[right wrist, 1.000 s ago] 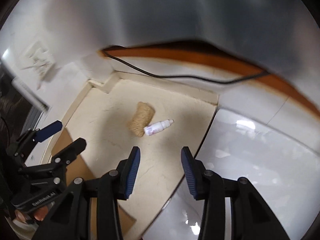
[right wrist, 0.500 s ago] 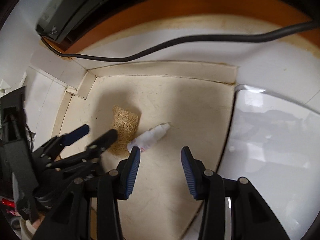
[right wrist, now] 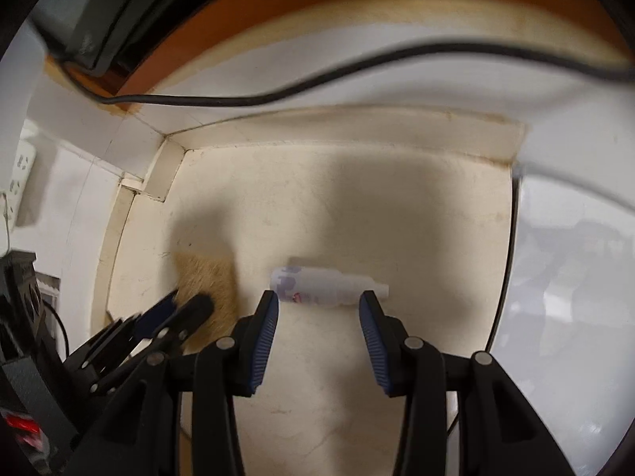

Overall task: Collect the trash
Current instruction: 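Grasp the loofah sponge with the left tool while the right tool grasps the white dropper bottle, then carry the sponge and dropper bottle down over the floor bin and open both tools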

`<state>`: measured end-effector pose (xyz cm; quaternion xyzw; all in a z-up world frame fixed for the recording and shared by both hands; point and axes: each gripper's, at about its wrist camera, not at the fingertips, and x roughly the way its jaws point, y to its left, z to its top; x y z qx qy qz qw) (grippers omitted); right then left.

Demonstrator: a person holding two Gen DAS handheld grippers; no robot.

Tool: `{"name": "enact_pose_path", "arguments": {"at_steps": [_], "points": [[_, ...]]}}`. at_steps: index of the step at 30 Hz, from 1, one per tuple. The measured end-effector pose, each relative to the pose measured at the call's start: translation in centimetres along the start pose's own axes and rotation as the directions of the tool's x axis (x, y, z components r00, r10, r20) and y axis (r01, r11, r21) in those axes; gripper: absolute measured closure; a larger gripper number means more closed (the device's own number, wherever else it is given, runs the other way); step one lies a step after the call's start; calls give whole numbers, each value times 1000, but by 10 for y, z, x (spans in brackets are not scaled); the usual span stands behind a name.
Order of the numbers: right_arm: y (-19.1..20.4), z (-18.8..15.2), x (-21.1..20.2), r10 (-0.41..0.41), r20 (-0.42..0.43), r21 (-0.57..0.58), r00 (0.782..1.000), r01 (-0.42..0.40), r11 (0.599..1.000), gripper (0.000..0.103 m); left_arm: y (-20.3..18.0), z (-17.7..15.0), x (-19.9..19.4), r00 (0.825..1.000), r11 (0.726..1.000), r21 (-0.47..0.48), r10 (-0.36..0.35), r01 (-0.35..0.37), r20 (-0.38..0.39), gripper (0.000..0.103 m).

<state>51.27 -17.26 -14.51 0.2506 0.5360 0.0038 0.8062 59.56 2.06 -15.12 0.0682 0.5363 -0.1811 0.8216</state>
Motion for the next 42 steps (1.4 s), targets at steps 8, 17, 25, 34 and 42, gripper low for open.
{"name": "enact_pose_path", "arguments": {"at_steps": [8,17,25,34,42], "points": [[12,16,15,6,-48,-236,999,-18,972,60,26,-18,-9,1000,999,-42,-16,16,-5,77],[26,2,41,-97,-99,-401,990,50,915,60,28,-25,-12,1000,998,-57,-2,2,-3,77],[33,-20,32,-137,-42,-453,990,103,885,79,13,-33,-18,1000,999,-28,22,-22,-1,81],[29,-49,-12,-115,-14,-451,993,96,887,79,-10,-53,-67,999,1000,-24,8,-7,36,83],[27,-92,-85,-67,24,-480,997,70,874,79,-53,-91,-149,996,1000,-9,14,-13,91,83]]}}
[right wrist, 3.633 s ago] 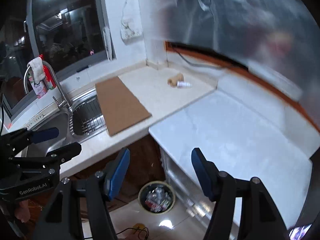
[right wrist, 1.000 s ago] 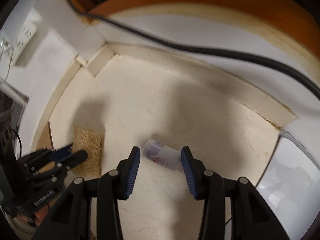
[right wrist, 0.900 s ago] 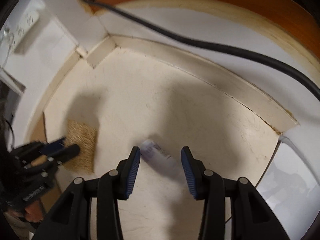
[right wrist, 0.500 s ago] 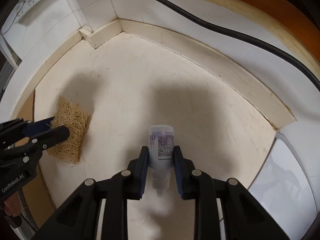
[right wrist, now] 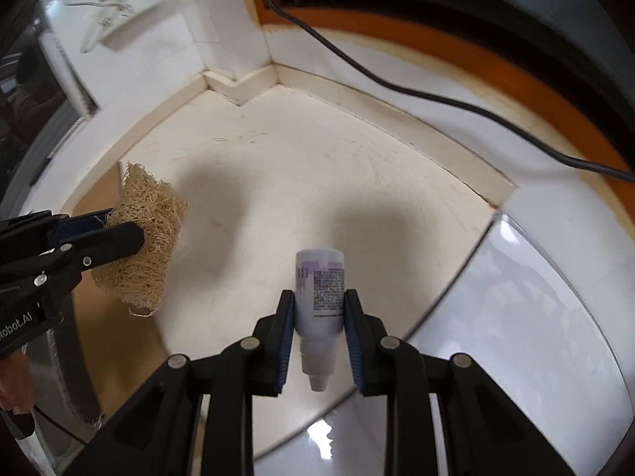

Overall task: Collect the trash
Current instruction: 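Carry the sponge and dropper bottle down over the floor bin and open both tools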

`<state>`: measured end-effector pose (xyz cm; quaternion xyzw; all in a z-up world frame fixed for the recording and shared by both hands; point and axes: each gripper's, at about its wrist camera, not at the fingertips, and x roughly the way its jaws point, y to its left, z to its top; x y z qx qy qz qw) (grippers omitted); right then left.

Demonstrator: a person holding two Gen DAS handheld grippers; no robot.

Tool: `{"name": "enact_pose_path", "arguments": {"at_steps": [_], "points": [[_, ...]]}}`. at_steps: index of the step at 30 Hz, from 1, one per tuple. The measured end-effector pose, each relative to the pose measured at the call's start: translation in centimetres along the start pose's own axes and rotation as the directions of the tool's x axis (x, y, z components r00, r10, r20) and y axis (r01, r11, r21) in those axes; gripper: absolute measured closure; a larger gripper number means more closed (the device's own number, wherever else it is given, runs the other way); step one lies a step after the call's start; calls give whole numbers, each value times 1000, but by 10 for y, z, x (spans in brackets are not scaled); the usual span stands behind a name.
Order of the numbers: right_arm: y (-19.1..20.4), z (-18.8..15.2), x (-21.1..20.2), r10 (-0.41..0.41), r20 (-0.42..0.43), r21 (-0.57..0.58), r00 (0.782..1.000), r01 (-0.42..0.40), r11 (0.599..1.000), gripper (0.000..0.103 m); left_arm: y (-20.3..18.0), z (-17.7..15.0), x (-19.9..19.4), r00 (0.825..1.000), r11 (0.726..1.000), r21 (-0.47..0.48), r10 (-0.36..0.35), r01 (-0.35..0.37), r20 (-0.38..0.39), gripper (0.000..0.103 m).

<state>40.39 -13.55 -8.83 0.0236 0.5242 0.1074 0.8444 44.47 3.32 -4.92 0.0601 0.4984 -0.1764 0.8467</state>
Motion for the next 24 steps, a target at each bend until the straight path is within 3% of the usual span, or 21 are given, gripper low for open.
{"name": "enact_pose_path", "arguments": {"at_steps": [13,24], "points": [[13,-101,-148,91,66,-63,994,-87,994,79,-101,-96,-138,997,999,13,42,-43,69,83],[29,-205,-192,170,37,-142,985,-163,976,79,-169,-213,-198,993,997,-19,71,-69,95,83]]}}
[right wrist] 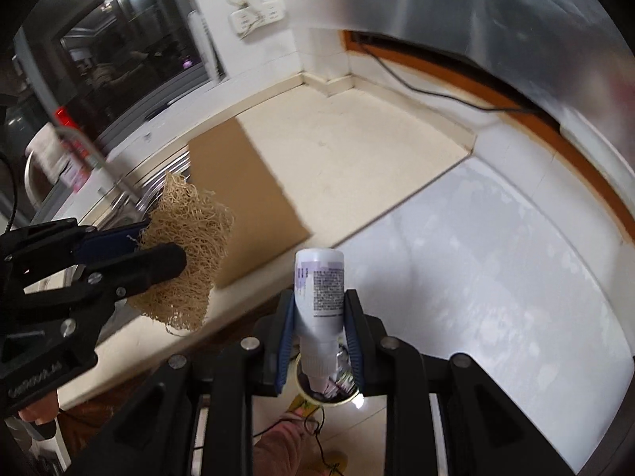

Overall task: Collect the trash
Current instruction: 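Carry the sponge and dropper bottle down over the floor bin and open both tools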

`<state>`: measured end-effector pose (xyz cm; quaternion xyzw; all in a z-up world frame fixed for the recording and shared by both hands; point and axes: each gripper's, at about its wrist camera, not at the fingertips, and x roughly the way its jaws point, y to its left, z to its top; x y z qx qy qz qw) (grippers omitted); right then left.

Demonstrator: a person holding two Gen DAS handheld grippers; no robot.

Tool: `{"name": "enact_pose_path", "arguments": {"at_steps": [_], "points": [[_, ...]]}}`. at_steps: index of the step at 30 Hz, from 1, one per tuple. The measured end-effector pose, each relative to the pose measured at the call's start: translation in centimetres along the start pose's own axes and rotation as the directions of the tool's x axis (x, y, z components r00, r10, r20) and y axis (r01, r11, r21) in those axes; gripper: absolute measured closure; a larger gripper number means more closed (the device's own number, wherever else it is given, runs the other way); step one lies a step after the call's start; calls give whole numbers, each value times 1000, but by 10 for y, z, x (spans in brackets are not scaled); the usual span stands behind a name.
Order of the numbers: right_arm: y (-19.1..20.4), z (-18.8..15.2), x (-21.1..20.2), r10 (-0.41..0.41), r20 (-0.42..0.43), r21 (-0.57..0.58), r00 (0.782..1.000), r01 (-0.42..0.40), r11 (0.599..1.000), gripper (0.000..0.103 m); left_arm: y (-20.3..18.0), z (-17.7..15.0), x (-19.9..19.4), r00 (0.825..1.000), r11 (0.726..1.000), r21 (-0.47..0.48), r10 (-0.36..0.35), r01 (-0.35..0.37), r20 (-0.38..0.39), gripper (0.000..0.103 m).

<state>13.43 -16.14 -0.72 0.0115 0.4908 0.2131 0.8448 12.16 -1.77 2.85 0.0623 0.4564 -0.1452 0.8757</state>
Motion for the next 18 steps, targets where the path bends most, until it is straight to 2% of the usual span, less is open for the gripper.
{"name": "enact_pose_path", "arguments": {"at_steps": [4,9,13,18], "points": [[9,-37,2,58,-15,-5,998,-58,998,79,-12,-43,-8,999,999,-7,44,-44,15,83],[15,-85,28,89,-48,16,995,-88,996,79,-15,-95,9,997,996,-39,74,-75,-29,82],[17,-117,59,71,-68,29,995,-69,997,79,-14,-129,39,994,994,-35,98,-100,-53,82],[15,-152,112,32,-93,49,995,-27,998,78,-5,-166,93,989,993,-58,92,-99,-120,82]]}}
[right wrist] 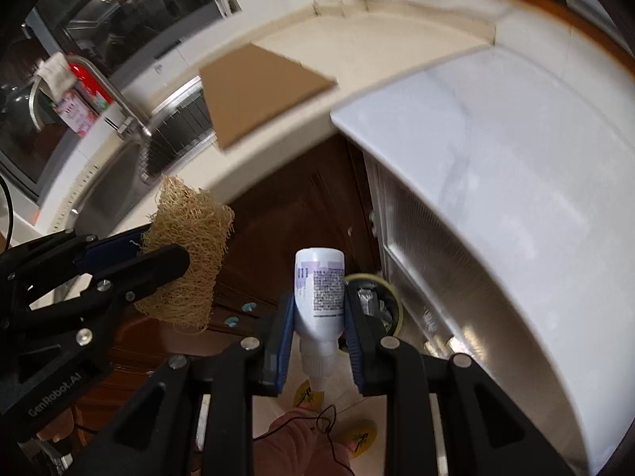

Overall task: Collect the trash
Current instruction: 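Carry the sponge and dropper bottle down over the floor bin and open both tools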

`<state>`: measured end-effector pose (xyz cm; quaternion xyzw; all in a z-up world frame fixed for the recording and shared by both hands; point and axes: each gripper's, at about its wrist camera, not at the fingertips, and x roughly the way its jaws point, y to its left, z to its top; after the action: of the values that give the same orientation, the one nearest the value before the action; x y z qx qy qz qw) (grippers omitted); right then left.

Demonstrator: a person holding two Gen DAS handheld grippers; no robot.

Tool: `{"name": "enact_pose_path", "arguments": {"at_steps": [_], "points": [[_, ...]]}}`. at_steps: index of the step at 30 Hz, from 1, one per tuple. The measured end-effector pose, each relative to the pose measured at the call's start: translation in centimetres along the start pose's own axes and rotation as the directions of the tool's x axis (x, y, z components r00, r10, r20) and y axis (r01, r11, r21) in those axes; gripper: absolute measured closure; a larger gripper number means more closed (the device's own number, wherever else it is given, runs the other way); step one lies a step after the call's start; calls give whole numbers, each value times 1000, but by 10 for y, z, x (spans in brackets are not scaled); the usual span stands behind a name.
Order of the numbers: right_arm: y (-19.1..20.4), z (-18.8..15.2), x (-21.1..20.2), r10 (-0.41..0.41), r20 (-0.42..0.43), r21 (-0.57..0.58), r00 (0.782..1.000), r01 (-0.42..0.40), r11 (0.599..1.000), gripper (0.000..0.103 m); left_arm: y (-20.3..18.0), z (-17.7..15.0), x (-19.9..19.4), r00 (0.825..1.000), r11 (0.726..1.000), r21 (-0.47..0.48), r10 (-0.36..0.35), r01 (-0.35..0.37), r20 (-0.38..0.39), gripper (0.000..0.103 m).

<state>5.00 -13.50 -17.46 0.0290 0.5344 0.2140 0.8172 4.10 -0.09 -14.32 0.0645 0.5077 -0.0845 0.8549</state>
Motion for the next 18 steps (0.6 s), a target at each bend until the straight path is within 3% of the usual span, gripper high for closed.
{"name": "enact_pose_path", "arguments": {"at_steps": [5,18], "points": [[-14,-29,67,-11,-28,62,1000,13,998,78,8,-36,77,999,1000,-12,-14,14,-49,82],[-82,-110,297,-63,-115,234,991,88,968,78,36,-122,313,987,999,-31,-39,35,-158,82]]}}
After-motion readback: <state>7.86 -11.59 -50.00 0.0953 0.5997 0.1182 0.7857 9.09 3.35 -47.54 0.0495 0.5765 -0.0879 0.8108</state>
